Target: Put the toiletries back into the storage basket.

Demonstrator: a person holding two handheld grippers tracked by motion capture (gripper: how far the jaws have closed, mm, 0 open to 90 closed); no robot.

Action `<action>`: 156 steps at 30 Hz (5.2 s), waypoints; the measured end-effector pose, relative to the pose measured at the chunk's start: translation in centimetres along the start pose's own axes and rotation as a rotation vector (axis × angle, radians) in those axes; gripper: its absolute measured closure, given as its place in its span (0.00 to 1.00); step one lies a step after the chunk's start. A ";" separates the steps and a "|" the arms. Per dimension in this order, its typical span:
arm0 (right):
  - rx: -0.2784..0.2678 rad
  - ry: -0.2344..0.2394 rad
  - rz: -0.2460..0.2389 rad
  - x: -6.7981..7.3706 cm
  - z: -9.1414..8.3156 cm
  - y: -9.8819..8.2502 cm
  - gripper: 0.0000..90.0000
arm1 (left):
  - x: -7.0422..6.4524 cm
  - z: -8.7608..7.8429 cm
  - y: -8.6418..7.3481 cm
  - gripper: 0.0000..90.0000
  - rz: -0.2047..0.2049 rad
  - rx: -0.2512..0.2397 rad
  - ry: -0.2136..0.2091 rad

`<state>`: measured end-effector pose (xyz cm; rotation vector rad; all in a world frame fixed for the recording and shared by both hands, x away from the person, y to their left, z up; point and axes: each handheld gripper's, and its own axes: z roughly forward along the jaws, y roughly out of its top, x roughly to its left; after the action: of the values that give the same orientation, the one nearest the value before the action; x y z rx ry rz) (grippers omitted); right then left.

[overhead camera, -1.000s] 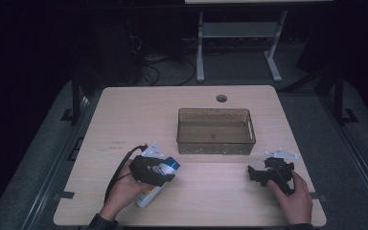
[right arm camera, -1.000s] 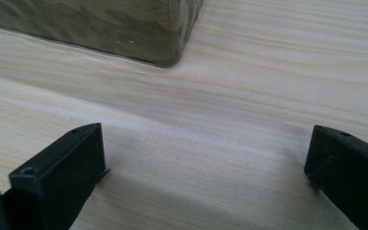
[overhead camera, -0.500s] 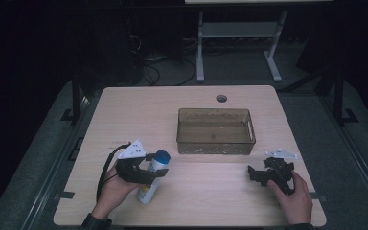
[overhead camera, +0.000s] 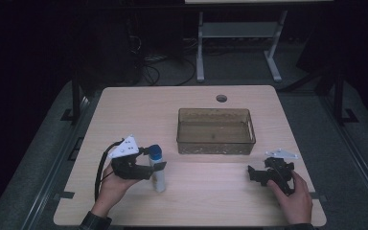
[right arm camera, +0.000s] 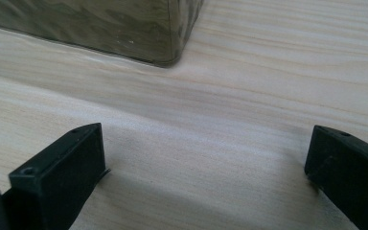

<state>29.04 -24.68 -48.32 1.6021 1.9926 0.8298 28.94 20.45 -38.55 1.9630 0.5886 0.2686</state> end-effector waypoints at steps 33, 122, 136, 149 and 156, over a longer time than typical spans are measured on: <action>0.000 0.000 0.000 0.0 0.0 0.0 0.00 | 2.6 2.8 9.1 0.39 0.054 -0.117 -0.018; 0.000 0.000 -0.001 0.0 0.0 0.0 0.00 | 5.6 12.1 5.5 0.38 0.114 -0.053 0.058; 0.000 0.000 0.001 0.0 0.0 0.0 0.00 | 5.5 12.1 5.3 0.22 0.088 -0.061 0.055; 0.000 0.000 -0.001 0.0 0.0 0.0 0.00 | 5.5 9.3 4.6 0.18 0.056 -0.051 0.051; 0.000 -0.001 -0.001 0.0 0.0 0.0 0.00 | 4.6 7.7 3.9 0.18 0.066 0.002 0.059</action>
<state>29.04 -24.68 -48.32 1.6011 1.9931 0.8283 37.37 15.41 -38.91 1.9842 0.5621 0.3683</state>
